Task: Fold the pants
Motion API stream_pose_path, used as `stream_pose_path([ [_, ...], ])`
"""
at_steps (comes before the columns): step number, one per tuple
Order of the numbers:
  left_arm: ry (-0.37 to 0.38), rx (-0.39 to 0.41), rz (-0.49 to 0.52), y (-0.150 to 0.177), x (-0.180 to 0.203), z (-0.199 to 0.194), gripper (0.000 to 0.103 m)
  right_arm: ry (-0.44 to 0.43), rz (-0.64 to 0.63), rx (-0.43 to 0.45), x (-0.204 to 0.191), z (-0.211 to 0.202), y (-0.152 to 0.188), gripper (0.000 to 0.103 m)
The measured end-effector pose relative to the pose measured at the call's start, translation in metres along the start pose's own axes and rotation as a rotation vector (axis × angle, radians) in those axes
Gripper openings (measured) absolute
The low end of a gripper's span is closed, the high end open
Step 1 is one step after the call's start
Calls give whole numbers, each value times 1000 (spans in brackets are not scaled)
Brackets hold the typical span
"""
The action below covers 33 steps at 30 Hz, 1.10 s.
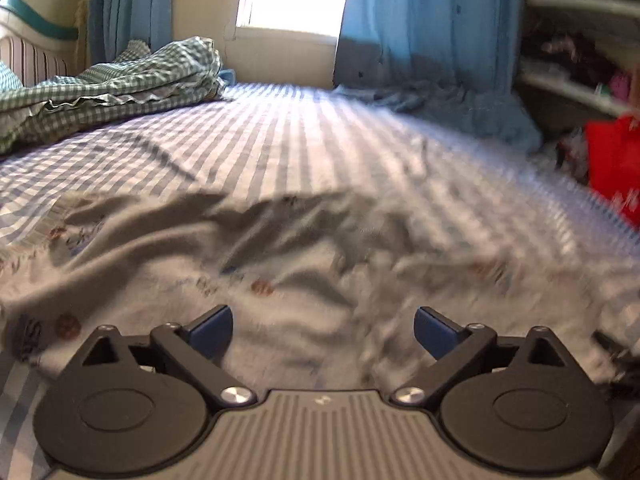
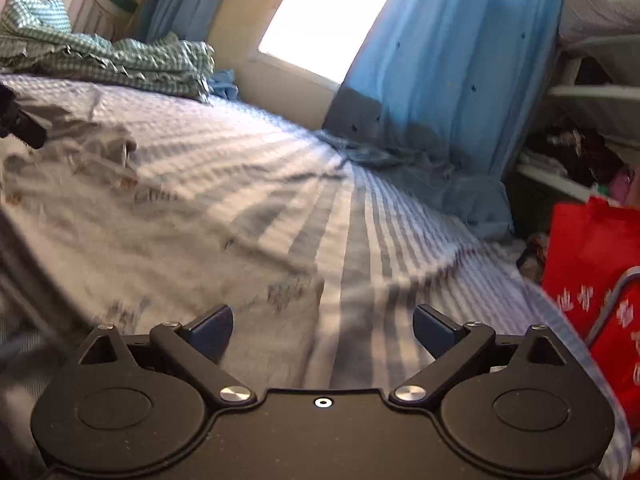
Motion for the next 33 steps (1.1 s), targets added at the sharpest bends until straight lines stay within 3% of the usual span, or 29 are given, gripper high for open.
stream_pose_path([
  [3, -19, 32, 31, 9, 0, -2, 99, -14, 103, -16, 6, 4, 7, 98],
  [5, 0, 33, 11, 8, -4, -9, 100, 16, 81, 16, 5, -5, -3, 97],
  [8, 51, 47, -51, 9, -21, -20, 101, -31, 47, 90, -4, -22, -23, 101],
  [10, 37, 29, -104, 15, -38, -25, 101, -76, 21, 85, -20, -22, -31, 102],
  [12, 56, 32, -159, 22, -59, -37, 101, -101, -59, -4, -44, -5, -28, 101],
  [13, 65, 42, -188, 26, -71, -46, 101, -91, -64, -6, -50, -2, -26, 100],
  [15, 57, 68, -254, 34, -101, -66, 102, -102, -27, 11, -48, -10, -33, 99],
  [18, -11, 76, -342, 37, -147, -79, 102, -132, -47, 78, -53, -26, -54, 101],
  [21, 1, 100, -419, 31, -190, -77, 102, -223, -120, 126, -78, -28, -87, 101],
  [26, 202, 83, -529, 15, -236, -46, 91, -466, -218, 200, -138, -18, -147, 100],
  [30, 226, 72, -577, 9, -250, -23, 82, -625, -282, 229, -183, -6, -192, 98],
  [33, 222, 76, -601, 7, -255, -17, 75, -663, -305, 233, -208, 3, -208, 97],
])
Point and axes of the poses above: each gripper's, at about its wrist camera, not at the fingertips, and z roughly the way its jaws point, x to its right, y to its underside, the point moved 3 cm from there along z, roughly the way its jaws point, and after that the axes turned 12 degrees about -x, right-handed, at the moved point
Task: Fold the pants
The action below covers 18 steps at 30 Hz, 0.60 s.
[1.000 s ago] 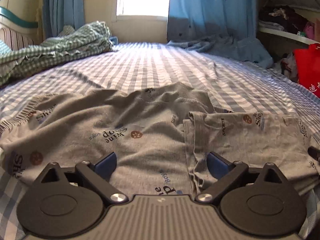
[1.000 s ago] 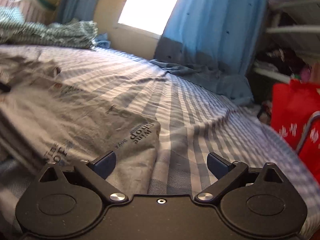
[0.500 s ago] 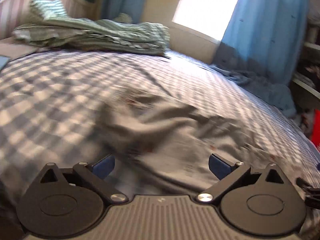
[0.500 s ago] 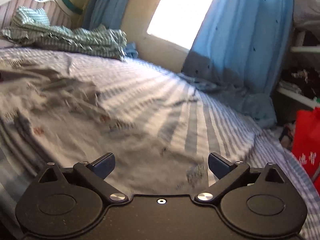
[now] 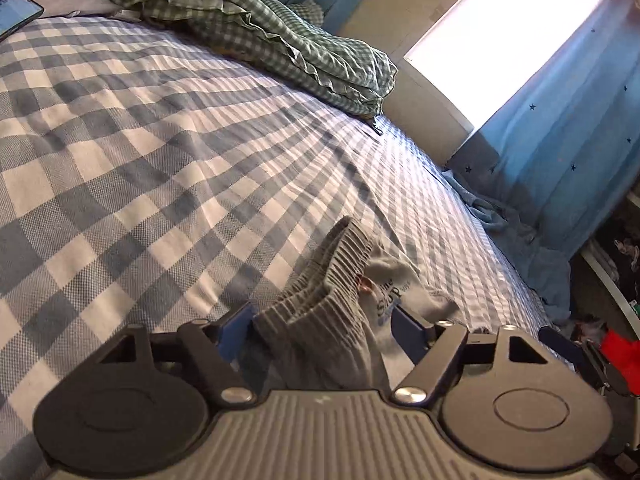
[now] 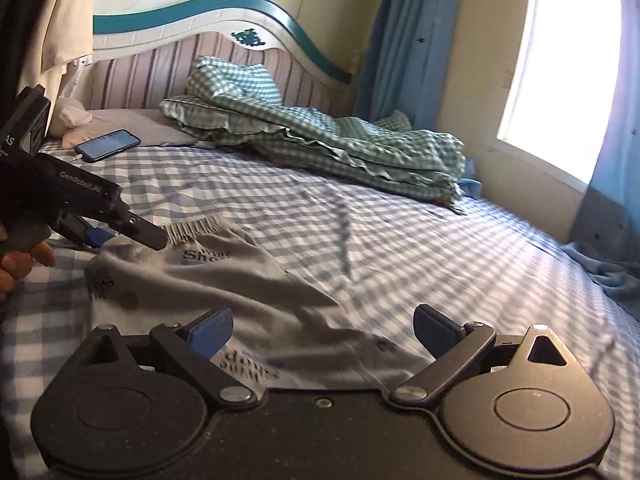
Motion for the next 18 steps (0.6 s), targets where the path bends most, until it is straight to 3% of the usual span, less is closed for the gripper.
stream_pose_path([
  [1, -14, 7, -13, 0, -1, 0, 71, -5, -1, -4, -1, 6, -1, 97],
  [3, -70, 10, -45, -1, -4, 0, 33, -13, 1, -18, -3, 15, 1, 96],
  [6, -62, 62, -72, -3, -2, -15, 17, 16, 11, -30, 3, 17, 9, 94],
  [9, -125, 167, 63, -7, 23, -37, 16, 142, 11, -49, 25, 11, 16, 94],
  [12, -212, 144, 160, -8, 34, -23, 16, 241, 47, -122, 64, 18, 27, 94],
  [14, -252, 100, 135, -7, 22, -7, 16, 329, 49, -217, 90, 35, 42, 93],
  [15, -235, 86, 97, -6, 14, -4, 16, 358, 52, -242, 104, 41, 52, 93],
  [17, -195, 88, 54, -4, 5, -8, 16, 418, 94, -290, 127, 45, 64, 77],
  [18, -184, 94, 56, -4, 5, -10, 16, 423, 117, -284, 135, 41, 67, 77],
])
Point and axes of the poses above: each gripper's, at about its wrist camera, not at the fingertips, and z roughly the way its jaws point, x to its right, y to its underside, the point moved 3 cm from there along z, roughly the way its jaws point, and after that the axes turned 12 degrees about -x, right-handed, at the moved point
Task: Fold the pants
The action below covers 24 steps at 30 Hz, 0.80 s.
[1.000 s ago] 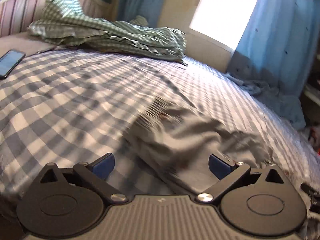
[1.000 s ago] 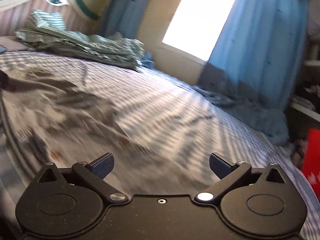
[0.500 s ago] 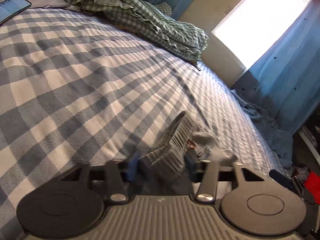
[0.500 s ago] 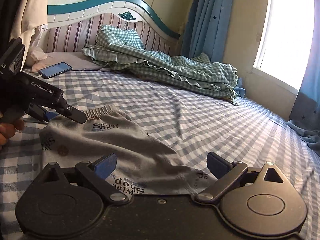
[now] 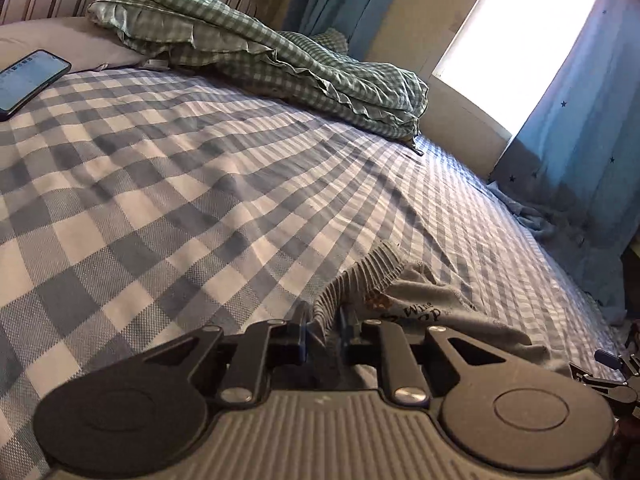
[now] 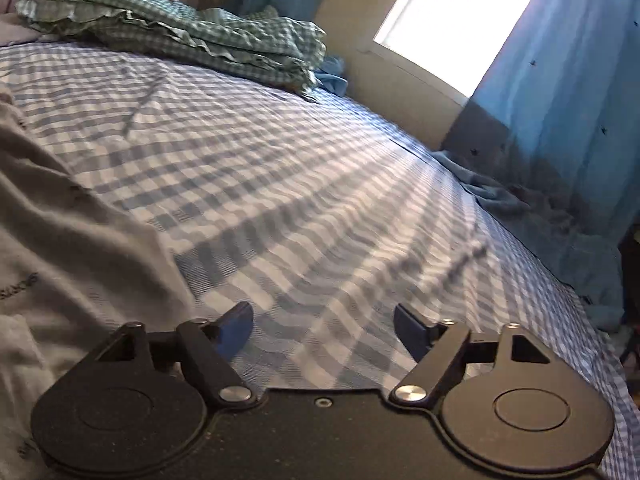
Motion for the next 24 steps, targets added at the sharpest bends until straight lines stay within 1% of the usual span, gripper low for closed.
stream_pose_path([
  [2, 9, 10, 19, 0, 3, -6, 17, -38, 26, 36, 10, -12, 1, 80],
  [3, 16, 17, 28, -1, 4, -9, 17, -76, 24, 59, 9, -21, -2, 83],
  [5, 10, 13, 32, -3, 6, -8, 19, -207, 6, 111, 0, -38, -7, 92],
  [6, -5, 2, 32, -2, 6, -4, 20, -280, -23, 131, -12, -46, -13, 94],
  [7, -17, -14, 26, -2, 4, 0, 20, -293, -59, 131, -22, -46, -15, 96],
  [8, -16, -23, 15, -1, 2, 3, 21, -257, -108, 109, -32, -40, -16, 94],
  [9, -7, -23, 6, 1, -1, 3, 21, -196, -167, 79, -41, -30, -17, 91],
  [10, -4, -23, 5, 1, -2, 3, 22, -183, -186, 77, -40, -25, -16, 90],
  [12, -1, -19, 20, 2, -3, 1, 23, -210, -113, 86, -18, -25, -15, 90],
  [13, -1, -21, 21, 2, -3, 1, 24, -197, -91, 103, -5, -28, -15, 90],
  [15, -1, -19, 21, 0, -3, 1, 28, -164, -95, 115, 15, -31, -11, 94],
  [18, -22, -10, 30, 2, -1, 1, 34, -238, -138, 88, 32, -20, 1, 95],
  [19, -24, -7, 33, 3, 0, 1, 35, -250, -137, 86, 33, -16, 4, 93],
  [20, -30, -2, 29, 3, 0, 0, 39, -286, -116, 95, 35, -16, 6, 91],
  [21, -32, 2, 25, 4, 0, -1, 43, -332, -77, 113, 35, -18, 4, 91],
  [22, -32, 4, 19, 4, -1, -2, 44, -366, -39, 138, 32, -21, -2, 91],
  [23, -30, 5, 10, 4, -1, -3, 48, -396, -27, 168, 25, -24, -9, 92],
  [24, -27, 5, -4, 5, -2, -4, 52, -432, -45, 205, 12, -30, -22, 93],
])
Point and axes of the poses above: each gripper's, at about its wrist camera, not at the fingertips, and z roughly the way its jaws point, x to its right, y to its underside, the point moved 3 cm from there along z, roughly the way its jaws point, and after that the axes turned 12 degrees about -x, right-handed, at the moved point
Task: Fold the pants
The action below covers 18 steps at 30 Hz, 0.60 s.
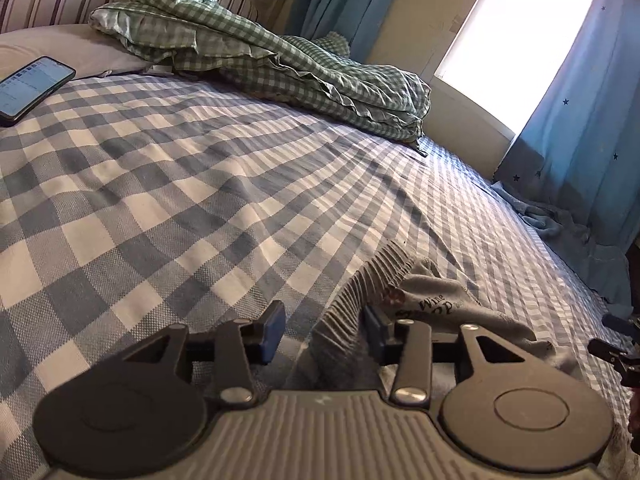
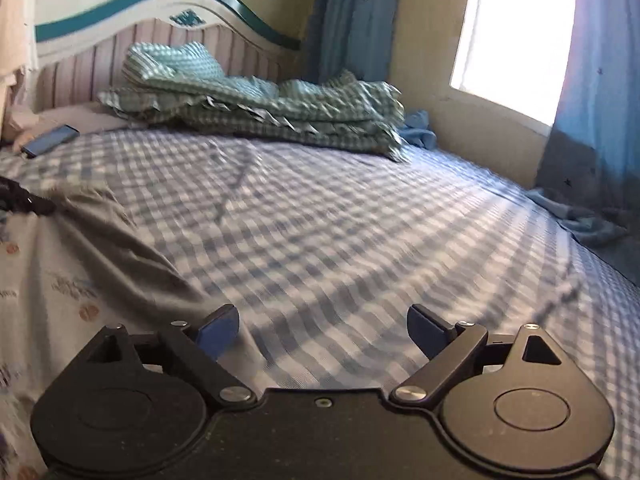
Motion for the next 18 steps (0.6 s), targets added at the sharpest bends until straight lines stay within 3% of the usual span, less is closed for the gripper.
stream_pose_path([
  [1, 5, 1, -14, 1, 0, -2, 54, -30, -29, 19, -13, 7, -14, 95],
  [3, 31, 4, -38, 3, -1, -7, 71, -126, -95, 30, -46, 31, -47, 95],
  [6, 79, 4, -91, 10, -5, -13, 77, -269, -183, -2, -89, 78, -91, 94],
  [9, 101, 15, -118, 19, -9, -17, 77, -407, -186, -106, -112, 127, -118, 90],
  [10, 98, 16, -118, 19, -9, -17, 77, -392, -198, -134, -116, 141, -122, 88],
  [13, 90, 6, -115, 17, -7, -15, 77, -202, -270, -154, -123, 166, -123, 87],
  [18, 99, 6, -104, 16, -5, -13, 81, -122, -209, -64, -103, 130, -123, 87],
])
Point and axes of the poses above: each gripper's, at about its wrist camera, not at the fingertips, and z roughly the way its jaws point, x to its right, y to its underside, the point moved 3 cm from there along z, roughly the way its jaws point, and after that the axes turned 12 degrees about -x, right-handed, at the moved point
